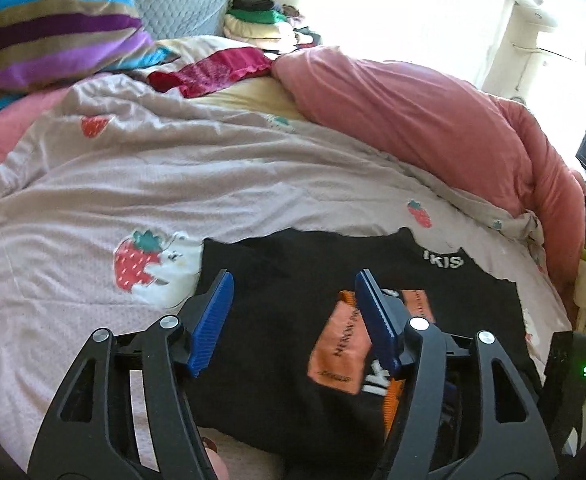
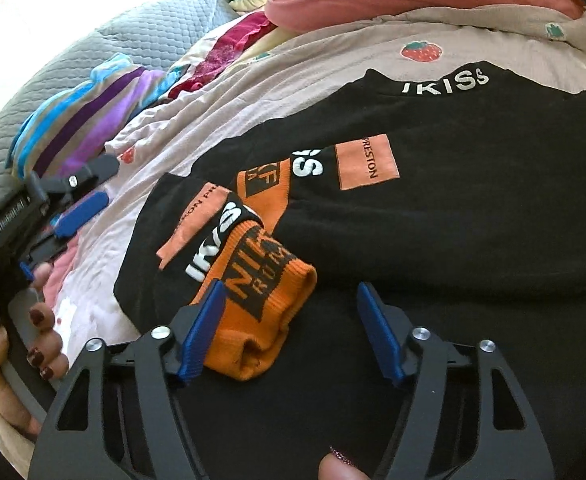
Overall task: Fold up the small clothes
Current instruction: 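Grasp the second sock's cuff with the right tool, then reposition the sock beside the first sock and open the right tool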
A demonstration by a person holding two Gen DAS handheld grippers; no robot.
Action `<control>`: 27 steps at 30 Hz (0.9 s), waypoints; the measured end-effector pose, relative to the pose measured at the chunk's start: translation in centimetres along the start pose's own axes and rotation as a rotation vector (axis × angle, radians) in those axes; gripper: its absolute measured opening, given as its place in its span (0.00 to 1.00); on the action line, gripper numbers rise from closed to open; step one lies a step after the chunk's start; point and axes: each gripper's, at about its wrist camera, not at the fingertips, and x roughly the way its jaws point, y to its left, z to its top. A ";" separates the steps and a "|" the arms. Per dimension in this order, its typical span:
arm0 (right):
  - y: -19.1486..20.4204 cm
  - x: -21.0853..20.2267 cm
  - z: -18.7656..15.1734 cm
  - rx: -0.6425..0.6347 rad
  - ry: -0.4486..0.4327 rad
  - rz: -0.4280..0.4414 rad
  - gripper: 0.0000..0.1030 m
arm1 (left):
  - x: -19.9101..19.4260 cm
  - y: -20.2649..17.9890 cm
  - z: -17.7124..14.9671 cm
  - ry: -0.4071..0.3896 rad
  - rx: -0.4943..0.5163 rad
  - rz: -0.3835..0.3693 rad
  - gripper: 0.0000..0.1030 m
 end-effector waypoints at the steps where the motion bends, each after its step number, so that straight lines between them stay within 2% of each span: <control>1: 0.1 0.2 0.0 -0.004 -0.005 -0.001 0.49 | 0.0 0.4 0.0 0.000 -0.011 0.000 0.56; 2: 0.1 0.4 0.1 -0.007 -0.005 0.002 0.43 | -0.1 0.9 0.0 -0.007 -0.024 0.001 0.56; 4: 0.6 0.9 0.2 -0.026 0.004 0.022 0.25 | -0.4 1.7 0.2 -0.027 -0.040 0.023 0.57; 6: 1.5 0.8 0.4 -0.060 -0.006 0.050 0.14 | -0.9 2.4 0.3 -0.052 -0.048 0.040 0.58; 12: 4.3 -3.1 3.4 -0.194 -0.125 0.092 0.13 | -1.6 4.3 0.4 -0.075 -0.105 0.041 0.60; 17: 4.4 -6.4 6.9 -0.238 -0.224 0.069 0.13 | -1.7 4.2 0.2 -0.084 -0.097 0.060 0.60; 20: 2.9 -8.4 8.6 -0.235 -0.276 0.025 0.13 | -1.7 3.9 0.1 -0.084 -0.084 0.061 0.60; 27: -3.1 -11.6 9.0 -0.171 -0.335 -0.094 0.13 | -1.4 2.9 -0.2 -0.079 -0.045 0.044 0.60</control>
